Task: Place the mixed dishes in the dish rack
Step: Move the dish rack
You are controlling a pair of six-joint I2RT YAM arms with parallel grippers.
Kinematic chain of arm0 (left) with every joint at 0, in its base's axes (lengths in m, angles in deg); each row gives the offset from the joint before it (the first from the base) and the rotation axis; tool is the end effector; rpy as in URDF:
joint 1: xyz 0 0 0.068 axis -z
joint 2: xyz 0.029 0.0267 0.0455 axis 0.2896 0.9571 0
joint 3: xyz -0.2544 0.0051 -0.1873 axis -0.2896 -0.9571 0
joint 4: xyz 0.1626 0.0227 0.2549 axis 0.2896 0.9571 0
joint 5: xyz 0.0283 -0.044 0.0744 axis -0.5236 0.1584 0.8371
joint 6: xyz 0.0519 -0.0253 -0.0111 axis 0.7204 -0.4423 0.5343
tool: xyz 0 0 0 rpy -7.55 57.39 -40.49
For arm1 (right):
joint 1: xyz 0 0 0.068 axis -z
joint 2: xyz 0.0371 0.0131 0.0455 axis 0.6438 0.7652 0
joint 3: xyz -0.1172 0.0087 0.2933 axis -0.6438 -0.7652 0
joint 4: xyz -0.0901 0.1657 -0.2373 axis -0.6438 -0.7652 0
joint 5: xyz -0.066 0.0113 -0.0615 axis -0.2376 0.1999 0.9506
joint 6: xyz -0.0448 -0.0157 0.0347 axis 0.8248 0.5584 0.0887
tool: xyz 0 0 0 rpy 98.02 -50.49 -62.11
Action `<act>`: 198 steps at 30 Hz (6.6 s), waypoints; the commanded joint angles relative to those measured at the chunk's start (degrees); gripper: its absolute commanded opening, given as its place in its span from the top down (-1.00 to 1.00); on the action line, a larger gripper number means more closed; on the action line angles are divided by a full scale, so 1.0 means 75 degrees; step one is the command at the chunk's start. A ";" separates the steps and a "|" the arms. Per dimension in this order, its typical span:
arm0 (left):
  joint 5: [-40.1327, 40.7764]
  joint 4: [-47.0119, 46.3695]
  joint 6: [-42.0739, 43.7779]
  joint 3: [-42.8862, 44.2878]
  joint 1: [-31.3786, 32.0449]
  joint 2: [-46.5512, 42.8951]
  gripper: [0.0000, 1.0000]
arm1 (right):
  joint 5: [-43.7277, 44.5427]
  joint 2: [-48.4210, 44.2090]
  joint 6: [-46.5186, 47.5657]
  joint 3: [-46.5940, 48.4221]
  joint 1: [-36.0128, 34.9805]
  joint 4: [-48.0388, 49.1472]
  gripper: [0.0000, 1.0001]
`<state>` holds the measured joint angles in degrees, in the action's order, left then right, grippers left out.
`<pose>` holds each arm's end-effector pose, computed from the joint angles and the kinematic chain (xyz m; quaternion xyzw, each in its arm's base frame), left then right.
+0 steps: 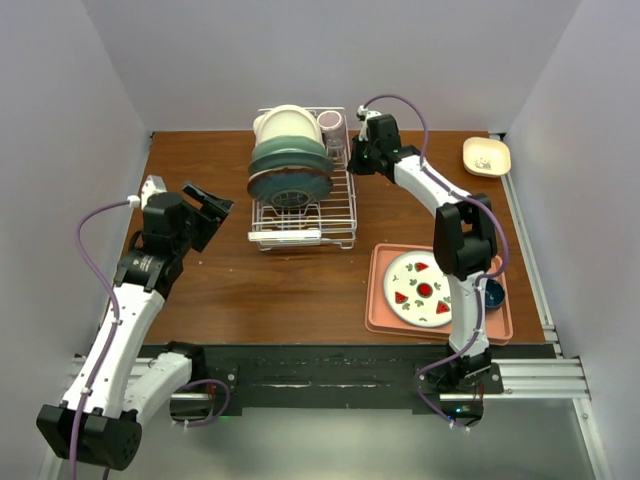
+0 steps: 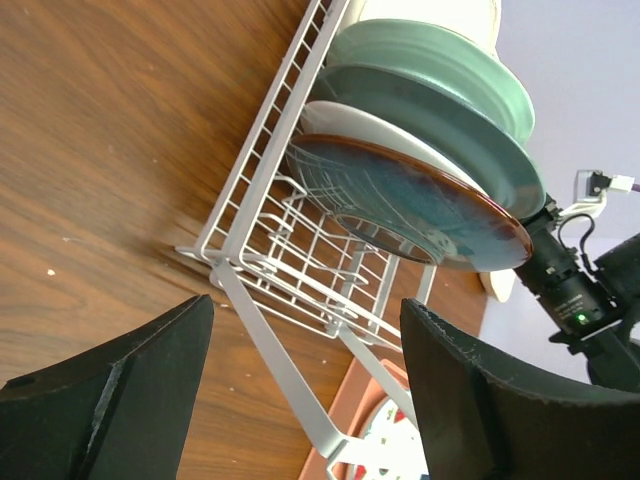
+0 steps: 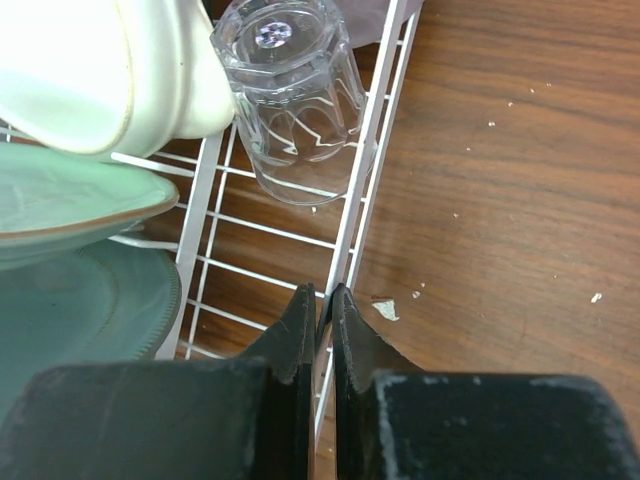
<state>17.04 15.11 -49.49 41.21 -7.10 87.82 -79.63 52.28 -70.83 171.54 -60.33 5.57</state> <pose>0.2111 -0.0327 0.3623 -0.3988 0.7611 -0.2719 0.4334 0.5420 0.2050 0.2609 -0.0713 0.8914 0.1783 0.4105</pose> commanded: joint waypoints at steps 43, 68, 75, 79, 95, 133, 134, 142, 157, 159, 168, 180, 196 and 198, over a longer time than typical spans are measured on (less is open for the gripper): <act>0.1478 0.1226 0.2468 0.2366 -0.0056 0.1446 -0.70 | 0.0703 -0.3622 -0.3672 -0.4082 -0.3476 0.0387 0.75; 0.3223 0.3311 0.2222 0.2766 -0.0056 0.0146 -0.71 | 0.1606 -0.3390 -0.2335 -0.2174 -0.2083 -0.0246 -0.28; 0.3424 0.4284 0.1882 0.2473 -0.0056 0.0005 -0.71 | 0.1337 -0.1644 -0.1339 -0.0415 -0.1215 -0.0386 -0.24; 0.3658 0.5010 0.1707 0.2683 -0.0056 -0.0089 -0.71 | 0.1103 -0.0870 -0.1175 0.0335 -0.1015 -0.0492 -0.18; 0.2334 0.5798 0.1062 0.1641 -0.0045 -0.0815 -0.57 | 0.1090 0.0373 -0.0167 0.1262 -0.0968 0.0164 0.21; 0.2510 0.4673 0.2210 0.2472 -0.0056 0.0601 -0.81 | 0.3257 -0.0399 -0.1361 -0.0469 0.0238 0.0434 1.00; 0.2486 0.4498 0.2257 0.2554 -0.0056 0.0660 -0.88 | 0.3339 -0.0504 -0.1443 -0.0646 0.0297 0.0446 1.00; 0.2439 0.3958 0.2620 0.2906 -0.0056 0.1129 -1.00 | 0.3749 -0.1664 -0.1819 -0.2228 0.0649 0.0458 1.00; 0.1865 0.3009 0.3124 0.3117 -0.0056 0.1915 -1.00 | 0.3927 -0.3867 -0.2850 -0.4842 0.0872 0.0188 1.00; 0.1795 0.2915 0.3183 0.3164 -0.0056 0.2066 -1.00 | 0.3797 -0.4288 -0.2897 -0.5181 0.0872 0.0258 1.00; 0.1607 0.2563 0.3324 0.3445 -0.0056 0.2606 -1.00 | 0.3223 -0.5356 -0.2581 -0.4868 0.0884 0.0118 -0.18; 0.1444 0.2328 0.3441 0.3656 -0.0056 0.2841 -1.00 | -0.1438 -0.3742 -0.1140 -0.3053 0.0884 0.1371 -0.46; 0.1513 0.2293 0.3499 0.3527 -0.0068 0.2759 -1.00 | -0.3960 -0.2181 -0.1303 -0.2054 0.0849 0.2661 -0.04; 0.1525 0.2281 0.3511 0.3504 -0.0068 0.2759 -1.00 | -0.4054 -0.2205 -0.1303 -0.2136 0.0837 0.2695 0.07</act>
<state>28.04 34.06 -24.86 66.28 -7.71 108.97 -105.08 37.85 -80.55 153.75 -53.75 21.81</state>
